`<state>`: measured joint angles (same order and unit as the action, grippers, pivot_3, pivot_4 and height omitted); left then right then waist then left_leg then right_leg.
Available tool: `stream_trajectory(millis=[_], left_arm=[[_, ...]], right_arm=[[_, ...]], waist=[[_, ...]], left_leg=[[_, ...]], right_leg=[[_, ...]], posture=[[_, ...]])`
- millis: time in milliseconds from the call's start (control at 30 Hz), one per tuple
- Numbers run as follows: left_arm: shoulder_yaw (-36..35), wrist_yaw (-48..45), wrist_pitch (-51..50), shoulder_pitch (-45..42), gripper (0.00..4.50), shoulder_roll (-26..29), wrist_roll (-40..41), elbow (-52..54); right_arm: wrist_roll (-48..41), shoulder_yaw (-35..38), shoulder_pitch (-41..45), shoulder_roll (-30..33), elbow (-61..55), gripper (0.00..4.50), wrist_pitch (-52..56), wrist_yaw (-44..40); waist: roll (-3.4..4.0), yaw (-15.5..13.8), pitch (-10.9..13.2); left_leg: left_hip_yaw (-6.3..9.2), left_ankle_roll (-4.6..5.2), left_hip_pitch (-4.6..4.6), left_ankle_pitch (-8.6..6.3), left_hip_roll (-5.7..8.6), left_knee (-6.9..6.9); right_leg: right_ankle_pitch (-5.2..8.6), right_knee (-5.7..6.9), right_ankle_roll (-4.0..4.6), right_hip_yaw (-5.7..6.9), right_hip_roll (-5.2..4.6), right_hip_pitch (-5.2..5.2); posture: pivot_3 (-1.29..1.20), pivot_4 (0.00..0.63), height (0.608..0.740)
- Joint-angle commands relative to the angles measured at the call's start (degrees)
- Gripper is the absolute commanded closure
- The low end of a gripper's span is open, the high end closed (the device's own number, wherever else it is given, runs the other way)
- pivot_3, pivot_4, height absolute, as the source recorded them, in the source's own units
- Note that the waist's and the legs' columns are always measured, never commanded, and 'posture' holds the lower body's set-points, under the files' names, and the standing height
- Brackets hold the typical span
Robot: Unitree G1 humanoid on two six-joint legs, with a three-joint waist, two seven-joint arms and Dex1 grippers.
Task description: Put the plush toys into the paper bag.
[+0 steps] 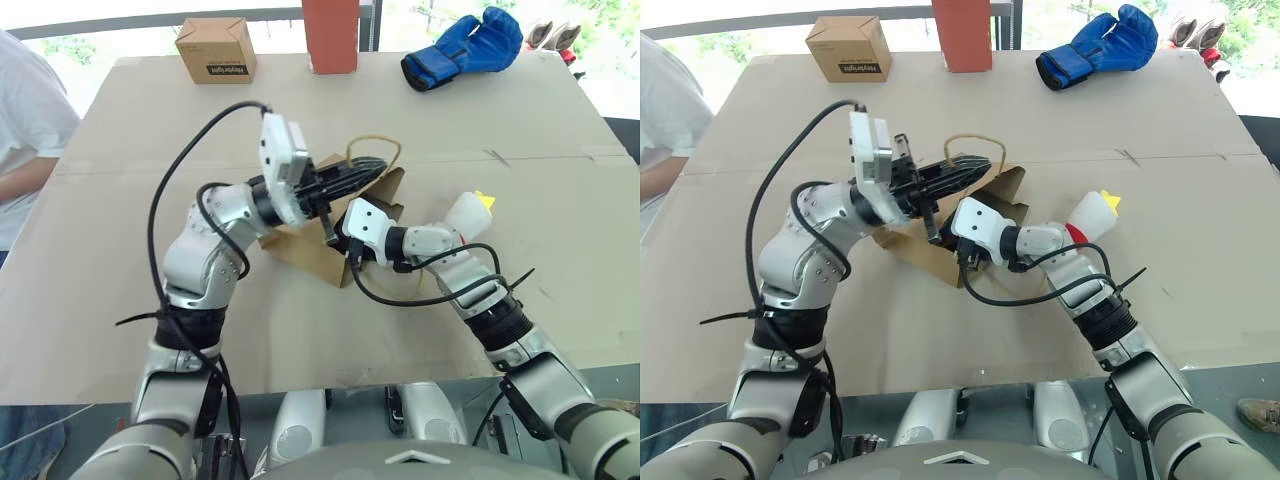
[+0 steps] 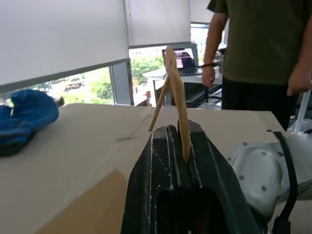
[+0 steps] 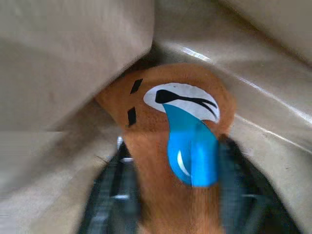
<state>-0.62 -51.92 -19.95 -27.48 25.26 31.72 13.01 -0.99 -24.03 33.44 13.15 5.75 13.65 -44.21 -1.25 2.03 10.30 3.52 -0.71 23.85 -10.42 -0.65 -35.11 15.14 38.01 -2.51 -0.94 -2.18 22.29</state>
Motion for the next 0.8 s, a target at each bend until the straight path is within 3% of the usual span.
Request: stream_trajectory(millis=[33, 67, 300, 467, 600, 767, 800], left_arm=[[-3.7, 1.5, 0.2, 2.6, 4.50, 1.1, 1.6, 3.3], [-4.6, 2.0, 0.3, 3.9, 4.50, 1.5, 1.5, 3.3], [-7.9, 5.2, 0.5, 5.6, 4.50, -0.1, 3.1, 0.7], [-8.1, 5.6, 0.9, 3.6, 4.50, -1.4, 3.3, -1.1], [-8.7, 6.2, 0.5, 2.3, 4.50, -2.3, 3.9, -2.2], [-7.5, 5.8, 0.2, 0.9, 4.50, -3.5, 3.9, -2.6], [-7.5, 5.9, 0.2, 0.6, 4.50, -3.6, 3.9, -2.6]], right_arm=[[-1.4, 3.2, -1.7, 1.2, -7.4, 1.14, 1.7, 1.0], [-2.1, 4.2, -2.9, 2.3, -10.6, 0.81, 3.5, 0.8], [-7.5, 13.4, -8.3, 10.1, -31.9, 0.81, 18.5, 2.3], [-10.9, 21.2, -13.3, 18.8, -38.9, 0.81, 27.3, 1.2], [-7.5, 21.9, -15.3, 25.0, -33.2, 0.81, 27.8, 3.0], [-3.1, 16.8, -10.1, 22.5, -14.2, 0.81, 28.6, 6.9], [-1.7, 15.8, -9.1, 22.3, -11.3, 1.03, 27.7, 7.7]], waist=[[0.00, -0.1, 0.0], [0.00, -0.1, 0.0], [0.00, -0.9, 0.0], [-0.03, -1.6, 0.0], [-0.05, -1.2, 0.0], [-0.06, -0.7, 0.0], [-0.04, -0.8, 0.0]], left_leg=[[0.01, 0.00, 0.00, 0.00, 0.00, 0.00], [0.01, 0.00, 0.00, 0.00, 0.00, 0.00], [-0.01, 0.00, -0.02, 0.00, 0.01, -0.02], [-0.02, 0.00, 0.00, 0.00, 0.01, -0.04], [-0.06, 0.01, 0.01, -0.01, 0.06, -0.06], [-0.13, 0.01, -0.14, 0.00, -0.03, -0.06], [-0.13, 0.01, -0.11, 0.00, -0.04, -0.06]], right_leg=[[0.00, 0.01, 0.00, 0.01, 0.00, 0.00], [0.00, 0.01, 0.00, 0.01, 0.00, 0.00], [0.00, 0.00, 0.00, 0.01, -0.05, -0.02], [0.01, -0.04, 0.00, 0.02, -0.05, -0.05], [0.01, -0.09, 0.00, 0.00, -0.09, -0.08], [0.01, -0.04, 0.00, -0.07, 0.01, -0.10], [0.00, -0.04, 0.01, -0.07, 0.04, -0.10]], posture=[[0.00, 0.150, 0.740], [0.00, 0.150, 0.740], [0.00, 0.150, 0.740], [0.00, 0.150, 0.740], [0.00, 0.150, 0.740], [0.00, 0.150, 0.740], [0.00, 0.150, 0.740]])
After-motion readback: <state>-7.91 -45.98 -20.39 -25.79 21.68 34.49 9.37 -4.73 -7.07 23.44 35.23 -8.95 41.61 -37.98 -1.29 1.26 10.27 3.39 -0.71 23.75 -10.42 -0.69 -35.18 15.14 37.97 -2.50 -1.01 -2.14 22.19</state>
